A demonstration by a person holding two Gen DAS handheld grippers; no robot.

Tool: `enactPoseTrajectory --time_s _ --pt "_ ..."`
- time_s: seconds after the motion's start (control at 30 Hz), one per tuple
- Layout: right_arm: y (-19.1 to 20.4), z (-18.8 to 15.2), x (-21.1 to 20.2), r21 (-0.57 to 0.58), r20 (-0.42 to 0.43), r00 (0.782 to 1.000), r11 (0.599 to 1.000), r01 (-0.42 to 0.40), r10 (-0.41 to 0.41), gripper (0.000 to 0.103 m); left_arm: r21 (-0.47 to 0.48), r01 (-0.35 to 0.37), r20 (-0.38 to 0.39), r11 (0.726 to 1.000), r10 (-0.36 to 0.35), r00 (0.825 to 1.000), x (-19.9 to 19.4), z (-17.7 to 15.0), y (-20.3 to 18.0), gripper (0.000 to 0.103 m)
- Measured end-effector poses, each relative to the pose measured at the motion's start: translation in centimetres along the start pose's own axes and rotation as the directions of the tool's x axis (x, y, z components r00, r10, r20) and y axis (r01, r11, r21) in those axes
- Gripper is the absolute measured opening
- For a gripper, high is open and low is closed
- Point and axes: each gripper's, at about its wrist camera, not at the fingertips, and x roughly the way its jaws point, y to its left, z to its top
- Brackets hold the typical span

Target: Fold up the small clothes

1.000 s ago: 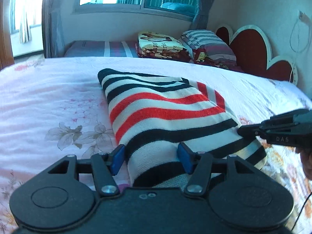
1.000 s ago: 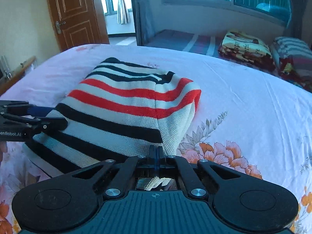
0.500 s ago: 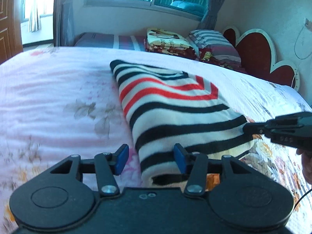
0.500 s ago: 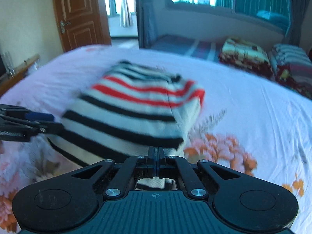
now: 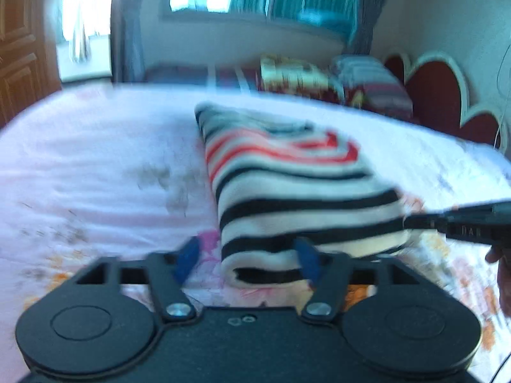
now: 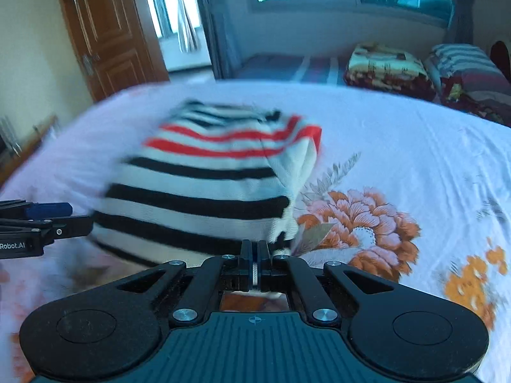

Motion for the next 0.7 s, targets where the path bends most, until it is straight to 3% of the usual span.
enactPoseTrajectory --time_s 0.03,0.07,0.1,0.13,0.17,0.2,0.4,0.7 --pt "0.2 -0.3 -1.6 0.005 0.018 1.0 1.0 -0.007 0.007 0.001 -0.001 -0.014 0.042 1.0 0.014 0.999 -1.8 -0.1 -0.7 0.094" --pt "0.4 -0.7 -3.2 0.008 0.037 0.999 1.0 -0.008 0.007 0.021 -0.002 -0.019 0.078 1.0 0.019 0.997 -3.5 -0.3 -1.2 0.095" --pt "0.7 -1.2 -4.9 0.014 0.072 0.997 1.0 0.001 -0.002 0.044 -0.004 -0.024 0.092 1.0 0.024 0.995 -4.8 -0.5 -1.7 0.097" --pt "1.0 -1.8 -6.8 0.021 0.125 0.992 1.0 0.01 -0.012 0.092 -0.009 -0.033 0.1 0.999 0.034 0.994 -6.0 -0.8 -2.3 0.1" --pt "1.3 -2.5 -8.8 0.022 0.191 0.981 1.0 0.02 -0.024 0.103 -0.014 -0.047 0.111 0.999 0.049 0.993 -7.2 -1.3 -2.9 0.102" --pt "1.7 -3.2 -10.6 0.018 0.233 0.972 0.999 0.029 -0.032 0.103 -0.018 -0.059 0.127 0.998 0.06 0.99 -8.3 -1.7 -3.6 0.102" --pt "3.7 -6.8 -19.5 0.001 0.291 0.947 0.99 0.14 -0.135 0.103 -0.007 -0.126 0.156 0.992 0.125 0.98 -14.6 -4.9 -7.5 0.102" --pt "5.6 -13.5 -29.2 -0.01 0.306 0.938 0.985 0.175 -0.163 0.103 0.03 -0.108 0.239 0.994 0.098 0.966 -23.7 -8.6 -12.6 0.102"
